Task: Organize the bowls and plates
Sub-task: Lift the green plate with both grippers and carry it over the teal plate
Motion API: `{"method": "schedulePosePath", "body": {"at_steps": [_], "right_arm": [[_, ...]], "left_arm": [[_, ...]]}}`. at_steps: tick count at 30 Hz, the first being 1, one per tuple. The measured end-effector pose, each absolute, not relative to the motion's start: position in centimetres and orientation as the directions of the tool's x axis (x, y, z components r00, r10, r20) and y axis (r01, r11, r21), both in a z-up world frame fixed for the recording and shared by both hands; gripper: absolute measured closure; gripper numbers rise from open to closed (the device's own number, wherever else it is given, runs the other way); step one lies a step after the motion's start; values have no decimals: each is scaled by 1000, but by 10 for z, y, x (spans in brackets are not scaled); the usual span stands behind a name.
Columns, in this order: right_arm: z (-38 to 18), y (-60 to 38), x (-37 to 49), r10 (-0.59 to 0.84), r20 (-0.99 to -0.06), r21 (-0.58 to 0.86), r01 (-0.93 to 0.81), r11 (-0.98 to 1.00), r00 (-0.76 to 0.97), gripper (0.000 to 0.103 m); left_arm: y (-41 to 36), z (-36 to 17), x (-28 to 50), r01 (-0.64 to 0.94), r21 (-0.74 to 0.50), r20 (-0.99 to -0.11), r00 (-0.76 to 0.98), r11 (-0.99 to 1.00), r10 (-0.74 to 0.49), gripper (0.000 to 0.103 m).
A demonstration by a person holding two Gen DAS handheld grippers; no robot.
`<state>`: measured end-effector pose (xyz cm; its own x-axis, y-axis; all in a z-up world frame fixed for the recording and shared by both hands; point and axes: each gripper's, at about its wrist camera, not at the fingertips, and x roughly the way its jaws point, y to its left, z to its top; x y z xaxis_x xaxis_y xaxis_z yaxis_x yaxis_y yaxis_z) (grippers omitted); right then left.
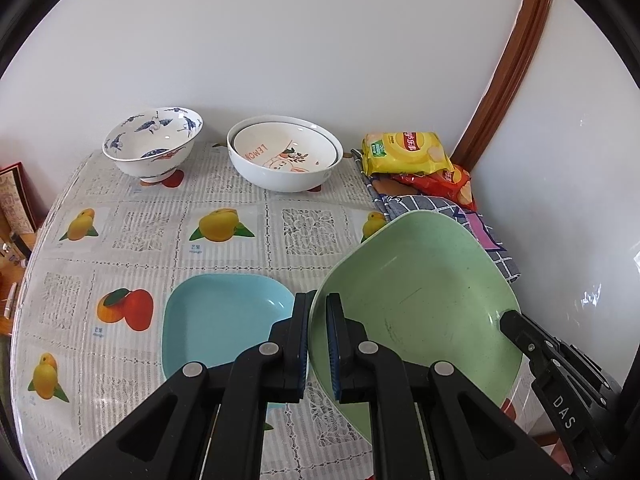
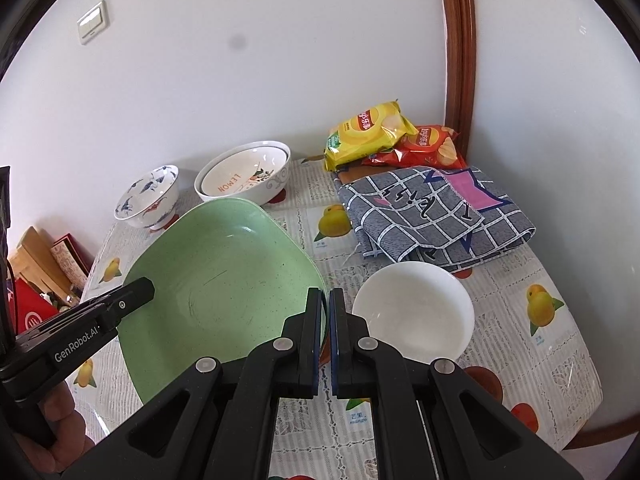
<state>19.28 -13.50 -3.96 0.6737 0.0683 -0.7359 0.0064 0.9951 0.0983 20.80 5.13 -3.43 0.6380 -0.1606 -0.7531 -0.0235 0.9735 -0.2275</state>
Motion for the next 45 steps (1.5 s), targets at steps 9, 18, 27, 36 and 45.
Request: {"method": "schedulePosePath", "body": {"at_steps": [9,18,27,36,45], "right_arm": [[-33,-126,182,75,-727,97,-6,995,683,99],[-29,-117,176,82,-721,99,-16,995,688,99],[-29,-107,174,90,-720,96,-29,995,688,99],[-29,-102,174,93,-721,95,-36,995,686,99],[-31,-94,176,96,-725,88,-46,995,682,99]], "left_arm": [[60,-30,198,-33,-235,-744,649,971,-158,94],[69,-26,189,-43,-237,-740,655,970,-152,94],[76,-24,183,-57,-242,-737,660,969,-145,94],[82,-26,183,-65,-248,-739,658,967,-145,94],[89,-28,183,-76,-255,-741,656,964,-144,94]]}}
